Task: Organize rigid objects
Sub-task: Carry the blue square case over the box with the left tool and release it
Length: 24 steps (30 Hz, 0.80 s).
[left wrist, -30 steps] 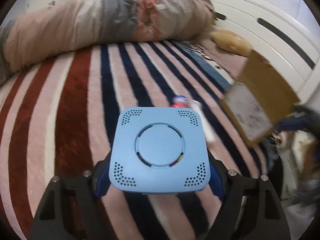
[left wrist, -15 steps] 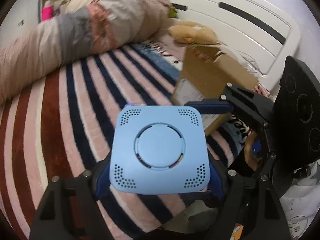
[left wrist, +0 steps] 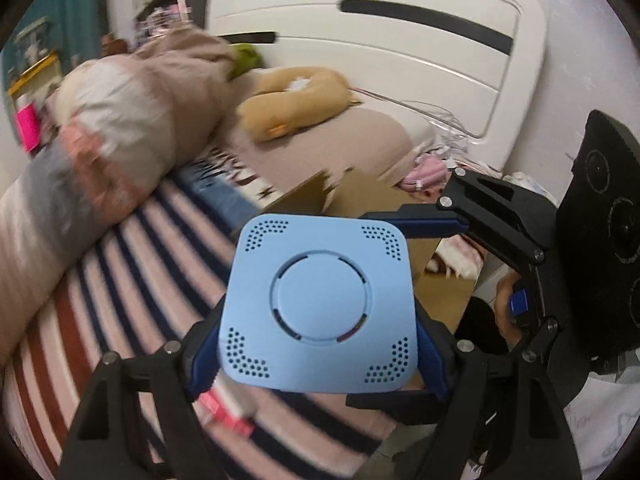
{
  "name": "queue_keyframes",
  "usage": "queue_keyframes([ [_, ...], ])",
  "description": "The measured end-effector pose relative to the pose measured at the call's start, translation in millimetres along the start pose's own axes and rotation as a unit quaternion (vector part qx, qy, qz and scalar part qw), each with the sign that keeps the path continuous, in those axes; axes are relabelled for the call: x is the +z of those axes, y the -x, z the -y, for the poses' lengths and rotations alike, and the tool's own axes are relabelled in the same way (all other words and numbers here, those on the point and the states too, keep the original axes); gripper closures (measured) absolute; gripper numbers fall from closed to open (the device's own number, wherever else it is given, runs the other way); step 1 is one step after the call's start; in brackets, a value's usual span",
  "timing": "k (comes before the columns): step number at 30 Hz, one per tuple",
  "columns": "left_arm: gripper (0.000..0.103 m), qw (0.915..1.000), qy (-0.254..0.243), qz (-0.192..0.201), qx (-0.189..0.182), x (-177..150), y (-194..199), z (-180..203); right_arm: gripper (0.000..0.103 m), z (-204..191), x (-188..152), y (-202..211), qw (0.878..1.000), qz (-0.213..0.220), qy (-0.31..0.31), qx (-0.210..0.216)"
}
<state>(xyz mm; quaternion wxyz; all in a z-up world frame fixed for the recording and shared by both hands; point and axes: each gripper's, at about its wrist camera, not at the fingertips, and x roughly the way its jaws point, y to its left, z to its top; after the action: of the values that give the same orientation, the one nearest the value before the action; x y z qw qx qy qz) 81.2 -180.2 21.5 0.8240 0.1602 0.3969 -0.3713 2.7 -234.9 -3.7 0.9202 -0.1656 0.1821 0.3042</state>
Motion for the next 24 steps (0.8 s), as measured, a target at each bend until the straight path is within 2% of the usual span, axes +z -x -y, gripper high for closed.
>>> queue_keyframes([
  [6,0.024,0.9984,-0.015,-0.044,-0.032,32.5,-74.7,13.7,0.025,53.1,-34.2,-6.9,0.995,-0.081,-0.02,-0.061],
  [10,0.02,0.9978,-0.014,-0.054,-0.036,37.1,-93.9,17.6,0.024,70.7,-49.3,-12.2,0.99,-0.112,-0.046,-0.066],
  [12,0.013,0.9984,-0.015,-0.05,-0.021,37.0,-92.3,15.2,0.017,74.0,-54.7,-12.9,0.988,-0.126,-0.055,-0.065],
  [16,0.012,0.9993,0.006,-0.033,-0.017,31.2,-74.6,-1.8,0.016,71.3,-59.1,-7.0,0.988,-0.131,-0.055,-0.066],
  [20,0.012,0.9996,0.026,-0.003,0.006,14.9,-40.2,-22.7,0.016,66.0,-50.0,0.4,0.99,-0.112,-0.074,-0.048],
  [22,0.012,0.9981,0.052,0.02,0.027,1.0,-16.0,-39.8,0.016,57.5,-39.3,5.3,0.992,-0.093,-0.079,-0.036],
  [24,0.012,0.9944,0.075,0.038,0.064,-17.6,7.7,-57.4,0.016,44.4,-25.7,8.4,0.994,-0.072,-0.079,-0.02],
])
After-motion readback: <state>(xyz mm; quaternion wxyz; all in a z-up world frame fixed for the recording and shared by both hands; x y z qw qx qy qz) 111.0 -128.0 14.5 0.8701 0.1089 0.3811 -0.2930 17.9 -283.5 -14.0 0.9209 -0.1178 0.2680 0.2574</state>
